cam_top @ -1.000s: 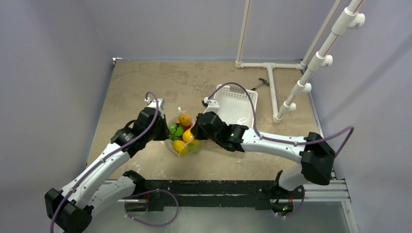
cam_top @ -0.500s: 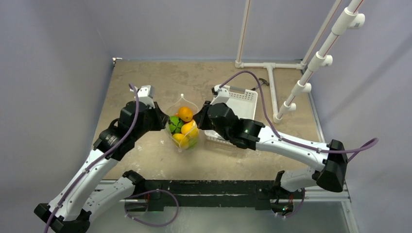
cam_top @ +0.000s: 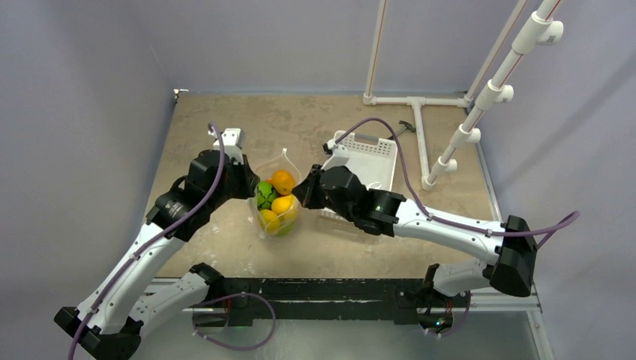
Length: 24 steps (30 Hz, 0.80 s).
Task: Place the food in the zip-top bag and seal the zipper
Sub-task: Adjust the zipper food storage bag at the center of the board.
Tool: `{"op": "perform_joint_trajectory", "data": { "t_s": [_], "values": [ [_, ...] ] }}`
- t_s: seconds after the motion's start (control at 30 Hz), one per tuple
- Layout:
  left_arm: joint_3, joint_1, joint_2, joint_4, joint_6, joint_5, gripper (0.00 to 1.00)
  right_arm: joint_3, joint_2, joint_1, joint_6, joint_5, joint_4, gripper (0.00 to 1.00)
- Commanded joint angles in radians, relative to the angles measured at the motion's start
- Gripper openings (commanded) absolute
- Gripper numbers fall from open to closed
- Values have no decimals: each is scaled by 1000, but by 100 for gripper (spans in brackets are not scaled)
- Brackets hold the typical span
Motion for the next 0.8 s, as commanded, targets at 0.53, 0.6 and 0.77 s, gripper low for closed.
{"op": "perform_joint_trajectory", "data": {
  "t_s": [0.53,0.6,0.77],
  "values": [
    [46,-2,58,47,219,-23,0,63,153,260,562,286,-122,22],
    [42,-3,58,51,223,-11,0,89,167,263,561,301,-152,32],
    [27,-3,49,58,236,5,0,107,148,265,529,334,-196,46]
  ]
}}
